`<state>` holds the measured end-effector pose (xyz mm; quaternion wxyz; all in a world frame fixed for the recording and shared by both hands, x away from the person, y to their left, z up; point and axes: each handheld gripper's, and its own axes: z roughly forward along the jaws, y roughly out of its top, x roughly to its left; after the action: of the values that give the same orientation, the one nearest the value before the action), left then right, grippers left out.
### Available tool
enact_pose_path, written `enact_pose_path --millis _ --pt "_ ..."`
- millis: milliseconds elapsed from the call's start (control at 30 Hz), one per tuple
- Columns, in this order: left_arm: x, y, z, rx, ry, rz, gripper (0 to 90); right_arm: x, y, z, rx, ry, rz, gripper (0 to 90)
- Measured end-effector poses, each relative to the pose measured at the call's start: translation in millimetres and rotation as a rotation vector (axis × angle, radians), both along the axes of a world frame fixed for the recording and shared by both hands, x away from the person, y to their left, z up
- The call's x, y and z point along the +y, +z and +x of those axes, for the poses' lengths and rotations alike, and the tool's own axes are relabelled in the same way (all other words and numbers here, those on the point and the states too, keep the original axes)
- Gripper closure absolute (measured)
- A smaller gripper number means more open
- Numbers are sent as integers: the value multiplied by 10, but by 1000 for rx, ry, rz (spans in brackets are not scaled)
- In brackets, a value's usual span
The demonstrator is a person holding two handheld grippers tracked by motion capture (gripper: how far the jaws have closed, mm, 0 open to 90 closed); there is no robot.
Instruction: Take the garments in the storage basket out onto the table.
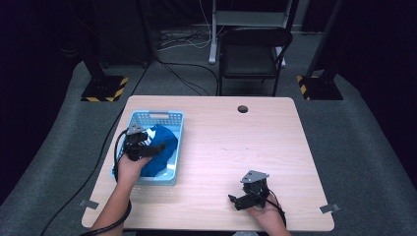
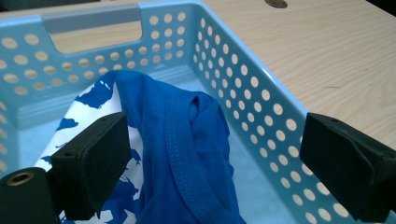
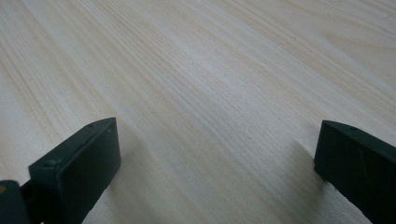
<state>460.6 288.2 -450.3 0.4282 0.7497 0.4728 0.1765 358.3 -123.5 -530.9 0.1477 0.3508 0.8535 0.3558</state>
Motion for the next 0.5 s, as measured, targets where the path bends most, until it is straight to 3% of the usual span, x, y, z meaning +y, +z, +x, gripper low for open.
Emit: enact_pose_path --millis 500 --pt "-26 -15 124 60 22 65 94 0 0 0 0 0 0 0"
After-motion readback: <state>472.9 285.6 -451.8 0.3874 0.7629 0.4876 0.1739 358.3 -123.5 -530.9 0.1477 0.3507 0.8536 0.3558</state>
